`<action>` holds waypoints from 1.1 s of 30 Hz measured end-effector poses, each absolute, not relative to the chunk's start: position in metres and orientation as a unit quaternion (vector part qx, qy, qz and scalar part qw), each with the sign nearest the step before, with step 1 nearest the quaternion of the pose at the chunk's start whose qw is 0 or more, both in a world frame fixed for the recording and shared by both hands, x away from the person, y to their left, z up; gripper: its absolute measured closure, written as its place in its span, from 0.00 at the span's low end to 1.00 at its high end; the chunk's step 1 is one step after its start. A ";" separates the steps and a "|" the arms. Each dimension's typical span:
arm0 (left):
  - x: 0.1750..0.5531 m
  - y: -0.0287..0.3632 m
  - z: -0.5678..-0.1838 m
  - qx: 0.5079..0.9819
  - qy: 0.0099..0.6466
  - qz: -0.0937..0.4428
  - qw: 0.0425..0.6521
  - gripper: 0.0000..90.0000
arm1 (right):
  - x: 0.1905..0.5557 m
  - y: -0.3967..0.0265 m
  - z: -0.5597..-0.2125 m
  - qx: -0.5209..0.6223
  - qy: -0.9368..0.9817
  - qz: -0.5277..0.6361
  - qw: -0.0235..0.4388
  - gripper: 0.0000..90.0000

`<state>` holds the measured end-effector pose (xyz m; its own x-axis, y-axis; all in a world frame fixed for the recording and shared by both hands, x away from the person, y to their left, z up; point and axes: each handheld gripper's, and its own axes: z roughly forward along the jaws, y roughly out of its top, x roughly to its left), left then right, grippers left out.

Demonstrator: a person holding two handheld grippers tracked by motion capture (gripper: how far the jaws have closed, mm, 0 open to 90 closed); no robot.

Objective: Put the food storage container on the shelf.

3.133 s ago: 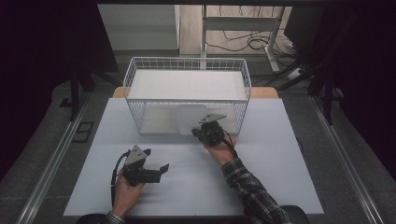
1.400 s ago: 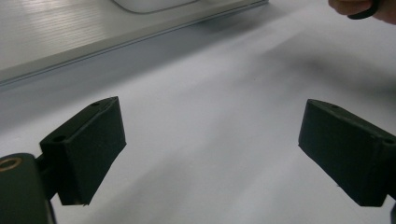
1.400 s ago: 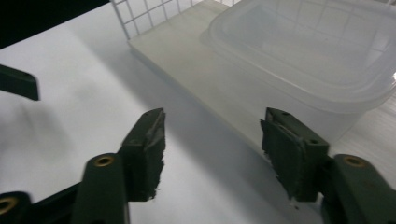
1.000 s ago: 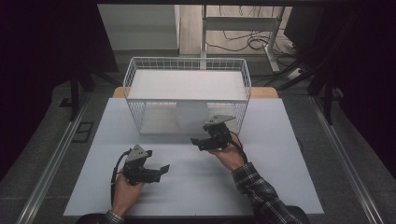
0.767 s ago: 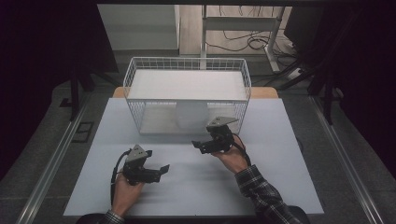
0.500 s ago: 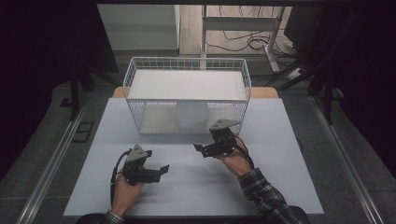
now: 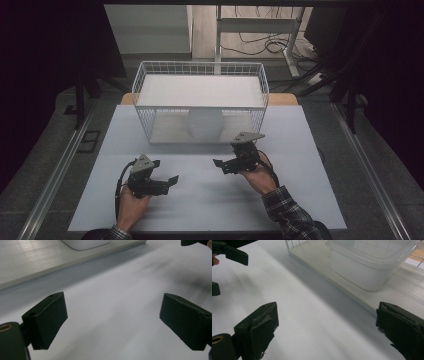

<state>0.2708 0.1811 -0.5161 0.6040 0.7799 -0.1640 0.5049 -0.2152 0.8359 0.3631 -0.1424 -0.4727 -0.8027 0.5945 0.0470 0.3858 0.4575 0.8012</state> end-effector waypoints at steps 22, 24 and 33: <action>0.261 0.180 -0.521 0.779 0.410 0.164 0.446 0.07 | 0.335 -0.163 -0.484 0.288 0.850 0.420 0.134 0.02; 0.261 0.179 -0.521 0.781 0.407 0.164 0.443 0.06 | 0.333 -0.165 -0.485 0.288 0.852 0.417 0.133 0.02; 0.259 0.178 -0.523 0.789 0.407 0.157 0.434 0.04 | 0.324 -0.174 -0.487 0.293 0.851 0.413 0.138 0.00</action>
<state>0.2590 0.1782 -0.5230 0.6198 0.7777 -0.1049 0.5052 -0.2931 0.8117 0.3242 -0.1737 -0.4871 -0.7909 0.6119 0.0075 0.3846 0.4875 0.7838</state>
